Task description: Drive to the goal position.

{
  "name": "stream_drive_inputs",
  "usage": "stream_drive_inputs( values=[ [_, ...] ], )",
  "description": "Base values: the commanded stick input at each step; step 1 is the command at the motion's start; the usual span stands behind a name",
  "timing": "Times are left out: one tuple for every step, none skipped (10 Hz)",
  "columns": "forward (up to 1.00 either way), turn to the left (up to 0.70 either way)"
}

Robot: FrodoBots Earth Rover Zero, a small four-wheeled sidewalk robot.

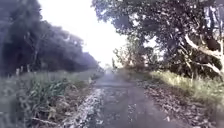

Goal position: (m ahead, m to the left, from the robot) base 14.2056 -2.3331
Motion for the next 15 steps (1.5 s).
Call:
stream_drive_inputs(
  values=[
    [0.85, 0.0],
    [0.85, 0.0],
    [0.85, 0.33],
    [0.85, 0.18],
    [0.85, 0.03],
    [0.85, 0.0],
    [0.85, 0.0],
    [0.85, 0.0],
    [0.85, 0.0],
    [0.85, 0.0],
    [0.85, 0.0],
    [0.85, 0.0],
    [0.85, 0.0],
    [0.85, 0.0],
    [0.85, 0.0]
  ],
)
